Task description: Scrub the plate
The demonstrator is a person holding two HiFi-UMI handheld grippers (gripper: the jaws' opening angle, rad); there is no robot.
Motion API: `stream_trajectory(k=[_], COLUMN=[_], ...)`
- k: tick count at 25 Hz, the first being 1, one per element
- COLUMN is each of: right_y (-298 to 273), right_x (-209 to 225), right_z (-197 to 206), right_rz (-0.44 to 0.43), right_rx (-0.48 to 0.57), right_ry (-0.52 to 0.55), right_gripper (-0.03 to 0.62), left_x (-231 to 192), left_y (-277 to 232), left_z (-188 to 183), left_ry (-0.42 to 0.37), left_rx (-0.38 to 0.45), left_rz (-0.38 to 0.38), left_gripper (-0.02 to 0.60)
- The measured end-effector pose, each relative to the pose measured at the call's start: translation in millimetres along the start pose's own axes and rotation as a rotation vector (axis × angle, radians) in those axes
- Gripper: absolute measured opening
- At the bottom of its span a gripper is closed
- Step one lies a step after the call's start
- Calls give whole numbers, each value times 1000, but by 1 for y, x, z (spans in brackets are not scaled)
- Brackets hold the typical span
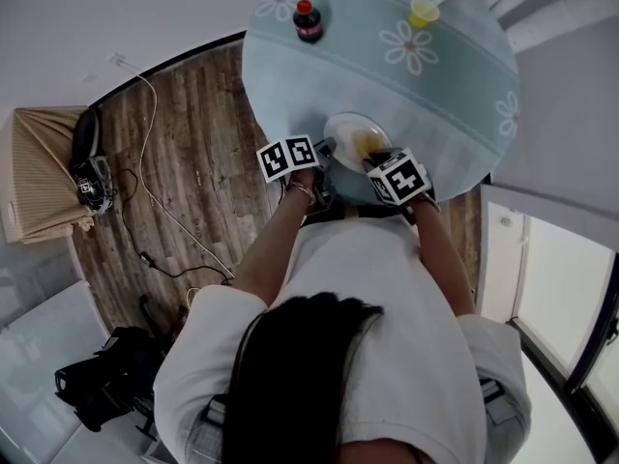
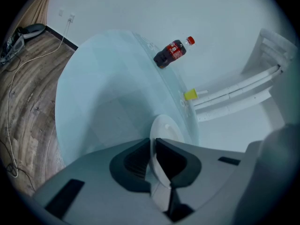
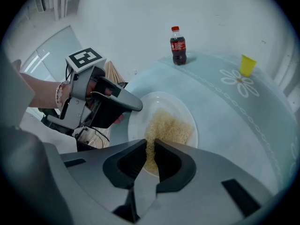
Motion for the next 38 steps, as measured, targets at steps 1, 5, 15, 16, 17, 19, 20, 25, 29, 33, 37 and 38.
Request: stream_trajectory(k=[1, 5, 15, 16, 17, 19, 20, 25, 29, 33, 37, 38], right_y=[1, 3, 2, 1, 0, -1, -1, -5, -8, -12, -17, -18], right_x=[0, 0, 6, 6, 7, 7, 8, 11, 10, 8, 5, 4], right_z=[0, -1, -2, -2, -2, -5, -6, -12, -17, -25, -34, -36], right_rz=[2, 11, 22, 22, 21, 16, 11, -37, -42, -37, -52, -54], right_rx=[2, 2, 9, 8, 7, 10, 13, 37, 44, 41, 13, 7], right_ry=[-3, -5, -23, -25, -27, -38, -49, -130, -148, -138, -123, -118], right_gripper=[61, 61, 61, 61, 61, 61, 61, 61, 61, 61, 61, 61], left_x=[0, 2, 2, 2, 2, 2, 2, 2, 1, 2, 2, 2], left_y=[0, 1, 1, 0, 0, 0, 0, 1, 0, 0, 1, 0], left_z=[0, -1, -1, -1, -1, -2, -2, -2, -2, -2, -1, -1], left_ry=[-3, -31, -58, -58, -58, -57, -57, -60, -61, -61, -59, -57], left_rx=[0, -9, -26, -26, -26, -28, -29, -35, -43, -44, -46, -45], left_rz=[0, -4, -11, -10, -10, -7, -6, -4, 1, 4, 2, 4], left_gripper=[40, 43, 44, 44, 44, 44, 44, 44, 44, 44, 44, 44])
Point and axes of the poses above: the fingertips, and each gripper's own axes: y backward along the fingers, x to its right, z out of its underside, the point moved 7 cm from there along y, backward along the fingers, and after that the axes turned 7 degrees about -y, right-handed, at the moved point
